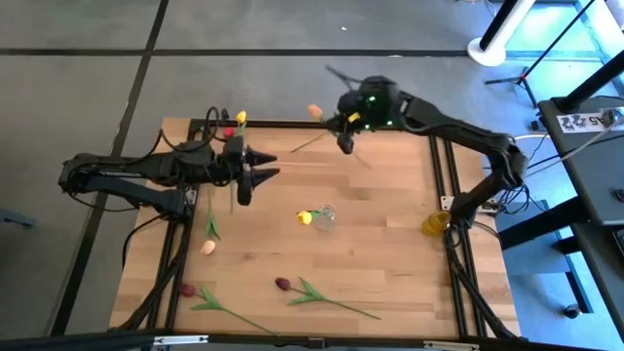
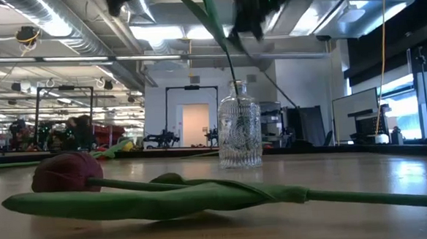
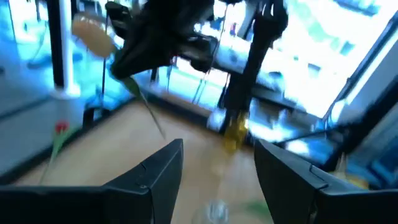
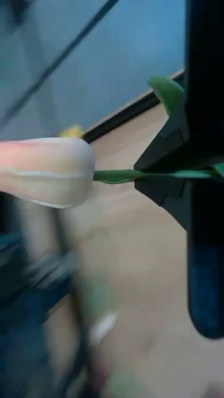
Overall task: Sort flowers into vase by color
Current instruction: Put the pink tulip into the transparent vase, then put the yellow tulip into the transparent vase, then put the pink tulip into the transparent vase
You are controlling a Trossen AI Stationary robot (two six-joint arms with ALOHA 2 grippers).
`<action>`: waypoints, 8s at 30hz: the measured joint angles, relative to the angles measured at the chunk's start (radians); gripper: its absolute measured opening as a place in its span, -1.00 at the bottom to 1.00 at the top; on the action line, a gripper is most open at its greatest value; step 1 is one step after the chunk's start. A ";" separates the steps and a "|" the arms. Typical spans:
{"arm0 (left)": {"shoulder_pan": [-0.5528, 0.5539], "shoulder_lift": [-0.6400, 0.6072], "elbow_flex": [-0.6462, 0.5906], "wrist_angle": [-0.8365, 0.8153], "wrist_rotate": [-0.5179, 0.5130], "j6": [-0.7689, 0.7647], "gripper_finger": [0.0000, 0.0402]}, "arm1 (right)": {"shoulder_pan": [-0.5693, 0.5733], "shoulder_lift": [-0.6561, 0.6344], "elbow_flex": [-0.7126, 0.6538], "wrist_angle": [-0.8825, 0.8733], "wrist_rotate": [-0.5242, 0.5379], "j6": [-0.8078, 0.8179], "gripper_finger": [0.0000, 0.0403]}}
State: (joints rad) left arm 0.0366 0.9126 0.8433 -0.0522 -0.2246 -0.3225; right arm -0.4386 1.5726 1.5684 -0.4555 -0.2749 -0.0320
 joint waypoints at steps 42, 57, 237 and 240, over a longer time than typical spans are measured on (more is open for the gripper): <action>-0.260 -0.109 0.000 -0.553 -0.177 -0.409 -0.03 | 0.478 -0.179 -0.411 0.688 0.294 0.078 -0.99; -0.051 -0.090 -0.128 -0.728 -0.159 -0.630 -0.03 | 0.478 -0.178 -0.376 0.384 0.316 0.149 -0.18; -0.588 0.393 0.340 -1.427 0.030 -1.257 -0.05 | 0.690 -0.204 -0.273 0.028 0.636 0.342 0.09; -0.568 0.388 0.279 -1.443 0.122 -1.282 -0.05 | 0.702 -0.225 -0.231 -0.050 0.630 0.342 0.17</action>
State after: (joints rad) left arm -0.5315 1.3002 1.1218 -1.4951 -0.1023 -1.6041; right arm 0.2634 1.3474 1.3374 -0.5056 0.3552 0.3103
